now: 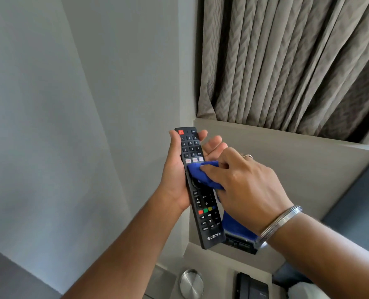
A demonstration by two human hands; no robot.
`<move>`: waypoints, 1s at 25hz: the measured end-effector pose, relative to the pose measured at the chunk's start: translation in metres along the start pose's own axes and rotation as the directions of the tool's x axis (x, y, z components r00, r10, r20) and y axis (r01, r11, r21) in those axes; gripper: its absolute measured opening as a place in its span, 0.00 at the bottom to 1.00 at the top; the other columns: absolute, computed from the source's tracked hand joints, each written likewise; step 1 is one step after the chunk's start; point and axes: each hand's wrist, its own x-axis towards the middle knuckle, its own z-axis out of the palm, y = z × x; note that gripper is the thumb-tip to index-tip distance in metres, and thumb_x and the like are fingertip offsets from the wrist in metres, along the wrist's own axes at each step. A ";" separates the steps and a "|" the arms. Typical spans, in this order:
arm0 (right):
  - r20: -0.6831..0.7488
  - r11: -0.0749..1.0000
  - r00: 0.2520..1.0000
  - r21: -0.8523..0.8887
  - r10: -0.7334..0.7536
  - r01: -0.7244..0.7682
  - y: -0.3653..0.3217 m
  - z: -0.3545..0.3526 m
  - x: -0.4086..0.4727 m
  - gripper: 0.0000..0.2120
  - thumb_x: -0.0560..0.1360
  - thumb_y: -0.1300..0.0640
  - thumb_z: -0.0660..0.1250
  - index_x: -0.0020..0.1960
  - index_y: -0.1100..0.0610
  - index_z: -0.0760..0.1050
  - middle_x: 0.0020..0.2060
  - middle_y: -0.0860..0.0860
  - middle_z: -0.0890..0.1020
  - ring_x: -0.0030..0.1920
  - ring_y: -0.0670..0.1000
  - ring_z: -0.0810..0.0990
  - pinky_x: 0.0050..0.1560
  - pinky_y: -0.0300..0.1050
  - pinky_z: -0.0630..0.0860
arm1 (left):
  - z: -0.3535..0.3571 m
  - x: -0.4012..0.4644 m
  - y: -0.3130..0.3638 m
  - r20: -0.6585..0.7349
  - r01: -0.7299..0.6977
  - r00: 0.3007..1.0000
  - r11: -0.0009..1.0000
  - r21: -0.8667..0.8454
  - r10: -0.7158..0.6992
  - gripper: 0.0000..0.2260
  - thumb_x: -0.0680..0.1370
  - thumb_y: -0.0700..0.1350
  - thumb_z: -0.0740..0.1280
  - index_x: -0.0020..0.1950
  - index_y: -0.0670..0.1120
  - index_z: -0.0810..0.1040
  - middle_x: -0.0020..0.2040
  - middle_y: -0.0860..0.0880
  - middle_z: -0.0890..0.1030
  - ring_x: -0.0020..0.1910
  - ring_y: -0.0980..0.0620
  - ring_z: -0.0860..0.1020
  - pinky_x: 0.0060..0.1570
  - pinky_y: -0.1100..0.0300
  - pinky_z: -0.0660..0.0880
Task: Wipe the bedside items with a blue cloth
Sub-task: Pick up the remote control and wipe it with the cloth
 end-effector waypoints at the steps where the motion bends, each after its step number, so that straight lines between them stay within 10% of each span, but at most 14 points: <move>1: 0.018 0.999 1.000 -0.042 0.009 -0.008 0.005 0.003 -0.002 0.10 0.65 0.59 0.71 0.45 0.49 0.79 0.37 0.50 0.73 0.30 0.53 0.71 0.23 0.40 0.64 | 0.000 -0.002 0.000 0.006 -0.001 1.000 1.000 -0.004 0.001 0.30 0.76 0.70 0.58 0.58 0.46 0.80 0.54 0.42 0.85 0.61 0.42 0.81 0.57 0.45 0.80; 7: 0.020 0.963 0.963 0.001 0.268 -0.268 0.038 -0.003 -0.014 0.10 0.74 0.54 0.62 0.50 0.44 0.79 0.42 0.48 0.73 0.37 0.53 0.74 0.31 0.45 0.73 | -0.003 -0.006 0.023 0.105 -0.060 0.993 0.998 -0.018 0.062 0.29 0.77 0.69 0.56 0.56 0.46 0.79 0.46 0.48 0.86 0.65 0.41 0.78 0.72 0.38 0.63; 12: -0.119 0.966 0.986 0.248 0.112 -0.080 -0.006 -0.026 0.002 0.12 0.73 0.53 0.63 0.54 0.43 0.78 0.44 0.48 0.76 0.38 0.53 0.76 0.34 0.46 0.75 | 0.013 -0.002 0.007 0.050 0.027 0.998 0.999 0.035 -0.029 0.28 0.75 0.70 0.62 0.56 0.46 0.79 0.52 0.45 0.85 0.61 0.42 0.81 0.61 0.46 0.77; 18: 0.256 0.967 0.957 0.245 -0.135 0.071 -0.016 -0.025 -0.021 0.16 0.73 0.52 0.61 0.59 0.40 0.73 0.47 0.45 0.72 0.43 0.52 0.75 0.42 0.48 0.76 | 0.002 0.006 0.016 0.019 -0.091 0.996 0.996 -0.019 0.091 0.29 0.78 0.70 0.56 0.55 0.46 0.78 0.49 0.47 0.85 0.66 0.41 0.78 0.70 0.40 0.67; 25: -0.019 0.964 0.997 0.257 0.074 -0.067 0.001 -0.020 -0.004 0.13 0.72 0.53 0.63 0.56 0.45 0.77 0.44 0.49 0.74 0.40 0.56 0.75 0.40 0.51 0.77 | 0.002 0.003 0.022 0.087 -0.023 0.996 1.000 -0.014 0.024 0.29 0.75 0.72 0.58 0.51 0.47 0.80 0.56 0.45 0.85 0.68 0.38 0.75 0.70 0.40 0.67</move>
